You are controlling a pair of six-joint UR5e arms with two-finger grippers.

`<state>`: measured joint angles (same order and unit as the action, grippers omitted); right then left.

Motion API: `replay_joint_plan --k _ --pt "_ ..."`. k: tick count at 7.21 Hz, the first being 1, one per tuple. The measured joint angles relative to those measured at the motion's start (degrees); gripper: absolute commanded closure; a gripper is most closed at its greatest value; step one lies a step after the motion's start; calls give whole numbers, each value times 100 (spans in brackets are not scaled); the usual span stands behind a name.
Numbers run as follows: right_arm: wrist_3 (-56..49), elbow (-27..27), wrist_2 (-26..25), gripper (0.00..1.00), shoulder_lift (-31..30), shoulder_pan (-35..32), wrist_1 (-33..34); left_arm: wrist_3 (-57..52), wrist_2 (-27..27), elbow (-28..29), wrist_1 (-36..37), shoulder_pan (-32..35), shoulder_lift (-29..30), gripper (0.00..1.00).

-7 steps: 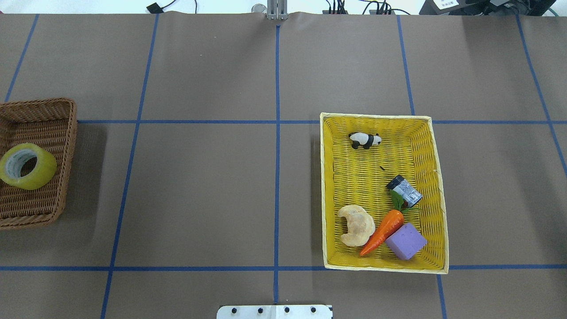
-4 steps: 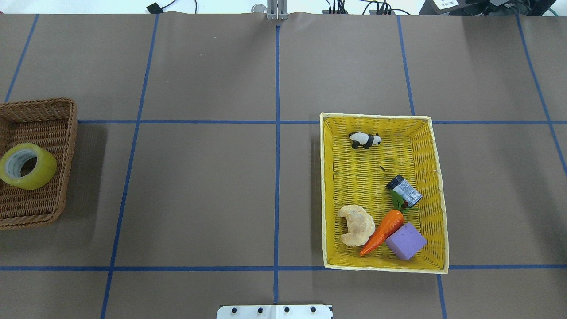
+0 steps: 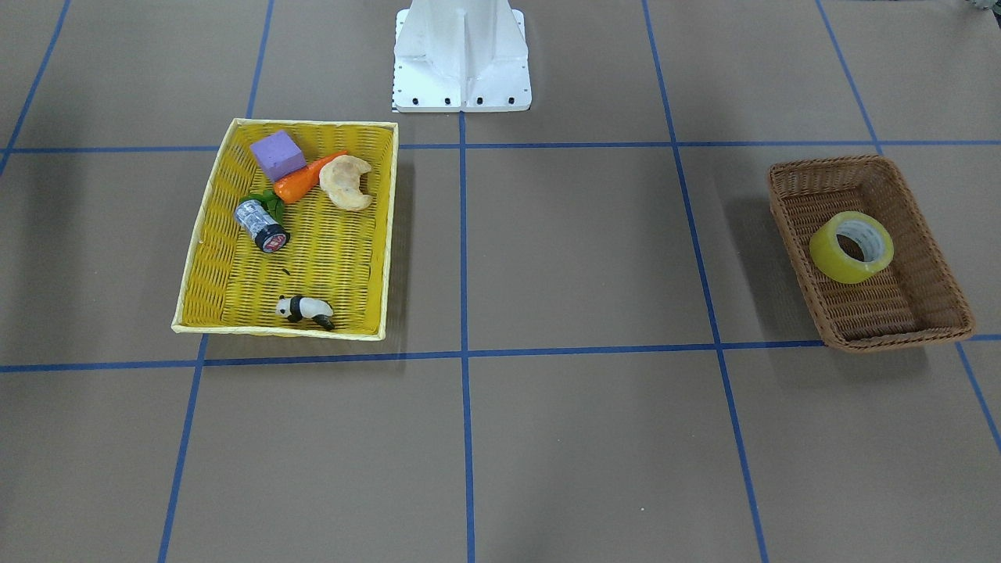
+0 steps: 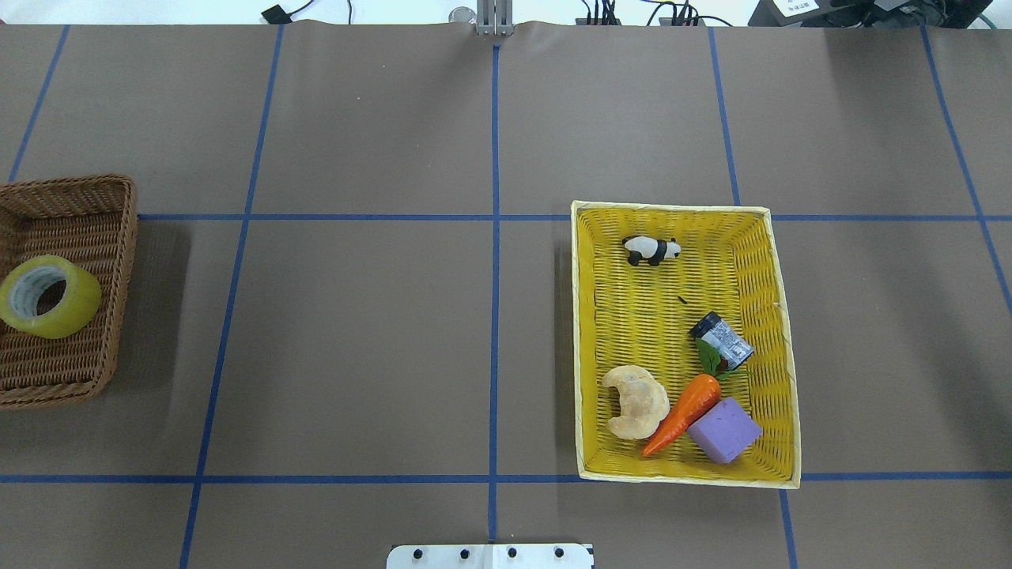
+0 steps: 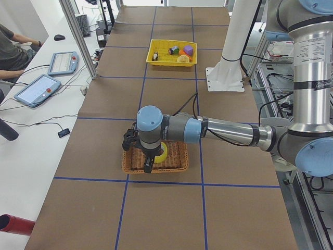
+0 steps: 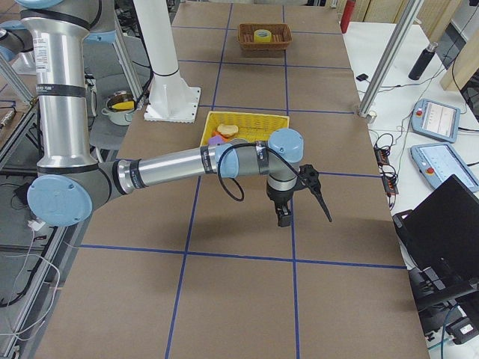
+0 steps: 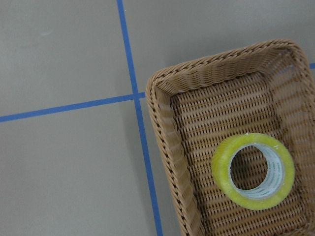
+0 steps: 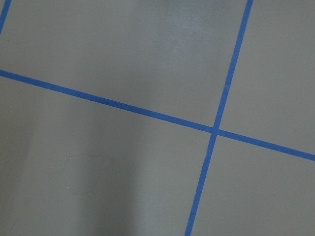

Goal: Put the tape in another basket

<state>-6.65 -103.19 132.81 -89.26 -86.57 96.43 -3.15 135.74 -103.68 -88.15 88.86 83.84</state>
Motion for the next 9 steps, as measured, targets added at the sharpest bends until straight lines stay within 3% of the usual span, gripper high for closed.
replay_joint_plan --k 9 --pt "8 -40 -87 0 -254 -247 -28 25 5 153 -1 0 -20 2"
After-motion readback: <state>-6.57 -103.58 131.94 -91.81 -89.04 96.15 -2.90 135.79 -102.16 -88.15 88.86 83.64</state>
